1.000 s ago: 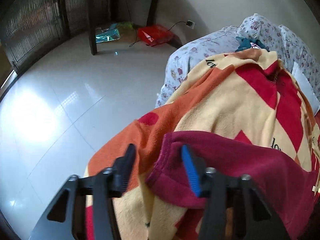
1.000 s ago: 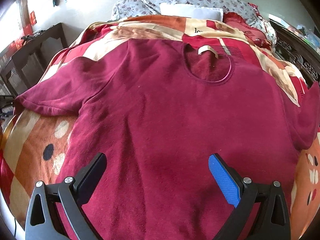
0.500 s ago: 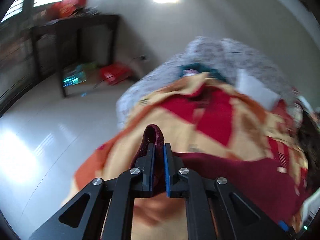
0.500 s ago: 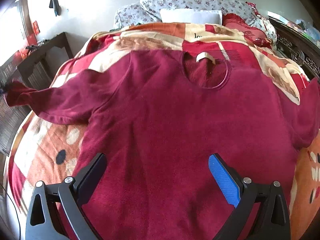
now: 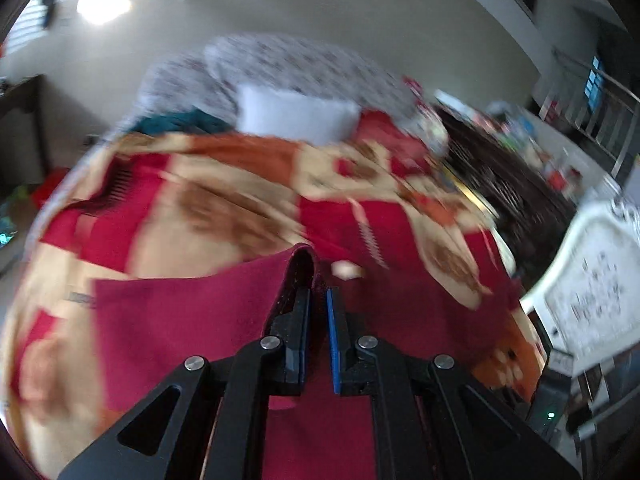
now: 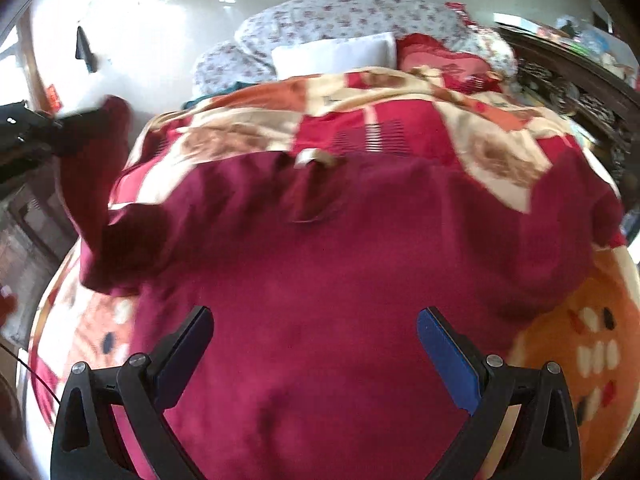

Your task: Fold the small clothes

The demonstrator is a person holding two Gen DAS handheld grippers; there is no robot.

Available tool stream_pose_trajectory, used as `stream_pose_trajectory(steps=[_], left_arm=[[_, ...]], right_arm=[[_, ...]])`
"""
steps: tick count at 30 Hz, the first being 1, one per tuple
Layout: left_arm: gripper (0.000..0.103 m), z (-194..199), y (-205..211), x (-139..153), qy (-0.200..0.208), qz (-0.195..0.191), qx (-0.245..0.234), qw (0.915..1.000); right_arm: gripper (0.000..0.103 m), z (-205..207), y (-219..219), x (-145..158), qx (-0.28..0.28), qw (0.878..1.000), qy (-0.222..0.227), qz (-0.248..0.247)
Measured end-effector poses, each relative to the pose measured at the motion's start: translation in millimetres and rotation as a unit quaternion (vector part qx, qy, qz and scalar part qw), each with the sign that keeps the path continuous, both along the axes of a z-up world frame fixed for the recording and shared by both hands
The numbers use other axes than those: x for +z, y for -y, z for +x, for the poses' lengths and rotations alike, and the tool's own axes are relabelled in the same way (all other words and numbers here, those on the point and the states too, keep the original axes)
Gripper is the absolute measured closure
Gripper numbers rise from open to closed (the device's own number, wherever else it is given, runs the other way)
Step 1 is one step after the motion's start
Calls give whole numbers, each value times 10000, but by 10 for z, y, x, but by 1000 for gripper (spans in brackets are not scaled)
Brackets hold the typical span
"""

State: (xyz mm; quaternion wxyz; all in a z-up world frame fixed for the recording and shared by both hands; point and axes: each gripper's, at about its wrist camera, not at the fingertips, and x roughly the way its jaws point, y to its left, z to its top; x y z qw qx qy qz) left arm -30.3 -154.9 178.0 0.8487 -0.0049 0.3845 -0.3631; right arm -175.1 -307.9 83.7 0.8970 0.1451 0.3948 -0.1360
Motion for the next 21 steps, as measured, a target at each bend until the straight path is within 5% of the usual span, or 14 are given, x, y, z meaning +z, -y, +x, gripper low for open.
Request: stream_pose_trajectory(steps=[6,10,14,16,17,21], left_arm=[[95,-91,905,-853,-490,513,-455,9964],[94,-137,1026,-1158,-694,856,-637,9919],[86,-131,628,-871,-303,753,-565,9951],[45,-116,348,-665,135,825,-315,9960],[40,-103,144,-556,426,821,-106,9957],[39,31,-431,-408,1072,1128,585,9861]], right_arm=[[0,-157,438,-238,-393,9985,-272,257],[0,-146,530,-342,-416,9978,-322,410],[0,1,462,-357,-131,9988,-269,390],[0,107,417,-355,-20,9993,-232,304],[0,182,398,-352,22,9994,-215,288],[0,535,297,-380,250,9990,-178,314]])
